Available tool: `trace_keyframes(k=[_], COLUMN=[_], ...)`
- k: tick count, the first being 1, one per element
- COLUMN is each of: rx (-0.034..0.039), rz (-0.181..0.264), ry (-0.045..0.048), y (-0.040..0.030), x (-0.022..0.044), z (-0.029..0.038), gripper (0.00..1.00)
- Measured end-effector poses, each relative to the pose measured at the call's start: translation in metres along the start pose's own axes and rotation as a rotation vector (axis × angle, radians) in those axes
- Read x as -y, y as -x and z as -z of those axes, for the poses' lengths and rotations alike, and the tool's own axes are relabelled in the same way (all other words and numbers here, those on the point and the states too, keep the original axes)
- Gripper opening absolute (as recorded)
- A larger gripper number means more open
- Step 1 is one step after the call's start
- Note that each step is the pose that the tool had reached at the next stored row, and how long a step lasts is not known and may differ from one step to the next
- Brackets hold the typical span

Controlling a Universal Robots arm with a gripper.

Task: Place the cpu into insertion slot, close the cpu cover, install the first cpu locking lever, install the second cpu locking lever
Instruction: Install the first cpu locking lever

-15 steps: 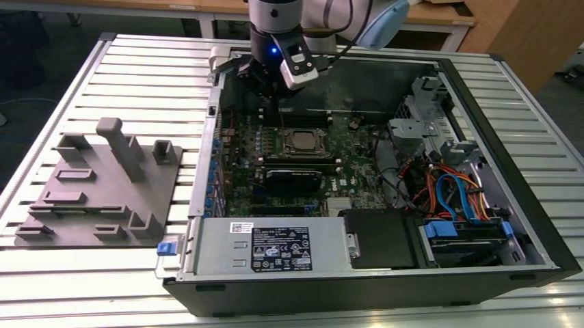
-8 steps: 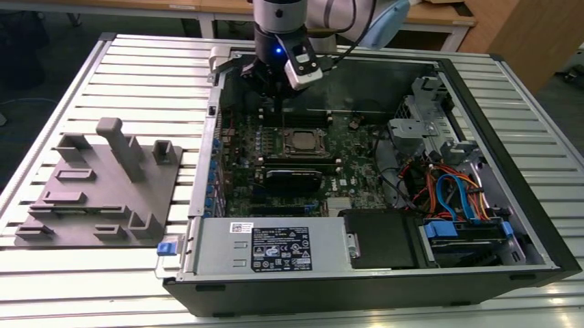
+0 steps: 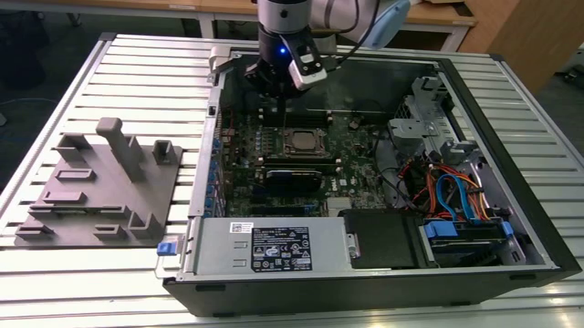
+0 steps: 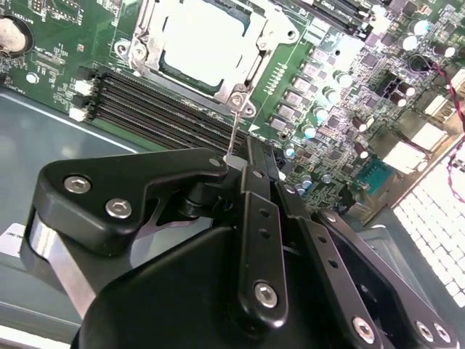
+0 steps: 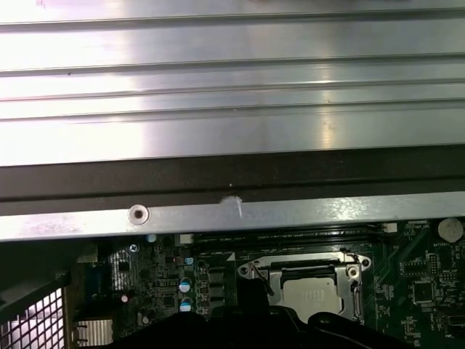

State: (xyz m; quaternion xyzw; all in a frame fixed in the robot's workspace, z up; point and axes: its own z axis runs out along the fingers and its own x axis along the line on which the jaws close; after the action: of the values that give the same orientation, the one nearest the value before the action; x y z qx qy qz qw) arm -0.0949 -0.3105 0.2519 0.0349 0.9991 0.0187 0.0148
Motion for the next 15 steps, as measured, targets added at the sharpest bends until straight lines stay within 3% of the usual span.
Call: trace_keyframes(k=[15], rx=[0.0], rz=[0.0], ry=[0.0001], y=[0.0073], x=[-0.0005], z=[-0.0026], gripper=[0.1])
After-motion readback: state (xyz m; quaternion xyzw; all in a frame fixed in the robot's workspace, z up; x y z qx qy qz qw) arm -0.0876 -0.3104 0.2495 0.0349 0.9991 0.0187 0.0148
